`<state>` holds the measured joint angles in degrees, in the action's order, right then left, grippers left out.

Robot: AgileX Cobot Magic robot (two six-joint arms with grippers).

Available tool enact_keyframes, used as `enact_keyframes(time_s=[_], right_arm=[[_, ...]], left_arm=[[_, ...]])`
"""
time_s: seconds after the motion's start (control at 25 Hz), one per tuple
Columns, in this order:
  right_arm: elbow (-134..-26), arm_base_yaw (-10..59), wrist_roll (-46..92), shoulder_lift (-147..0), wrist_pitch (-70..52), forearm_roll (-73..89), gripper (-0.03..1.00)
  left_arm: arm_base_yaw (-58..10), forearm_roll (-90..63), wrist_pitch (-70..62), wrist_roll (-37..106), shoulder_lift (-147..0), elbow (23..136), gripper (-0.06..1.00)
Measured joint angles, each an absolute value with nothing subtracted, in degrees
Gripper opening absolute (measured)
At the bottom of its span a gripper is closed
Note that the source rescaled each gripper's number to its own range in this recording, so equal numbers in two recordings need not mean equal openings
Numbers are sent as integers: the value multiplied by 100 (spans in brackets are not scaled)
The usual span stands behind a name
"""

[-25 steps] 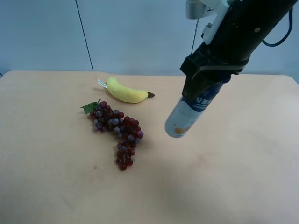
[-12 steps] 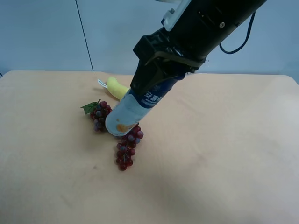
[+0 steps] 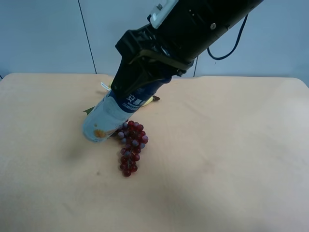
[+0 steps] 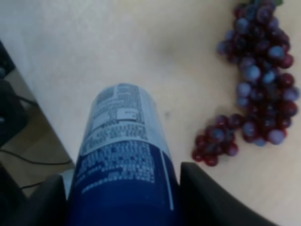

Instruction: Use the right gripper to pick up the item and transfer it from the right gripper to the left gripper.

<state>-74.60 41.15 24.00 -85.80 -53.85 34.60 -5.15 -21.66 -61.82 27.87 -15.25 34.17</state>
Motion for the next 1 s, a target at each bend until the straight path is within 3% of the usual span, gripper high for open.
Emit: enact_keyframes(time_s=[0.72, 1.0], right_arm=[[-7460, 4181, 2690, -8695, -5080, 4121, 0], [-7460, 4181, 2691, -8695, -5075, 4189, 0]], left_arm=[[-2979, -1669, -5591, 2836, -3419, 3866, 100], [-3624, -1562, -5066, 2836, -4381, 4182, 100]])
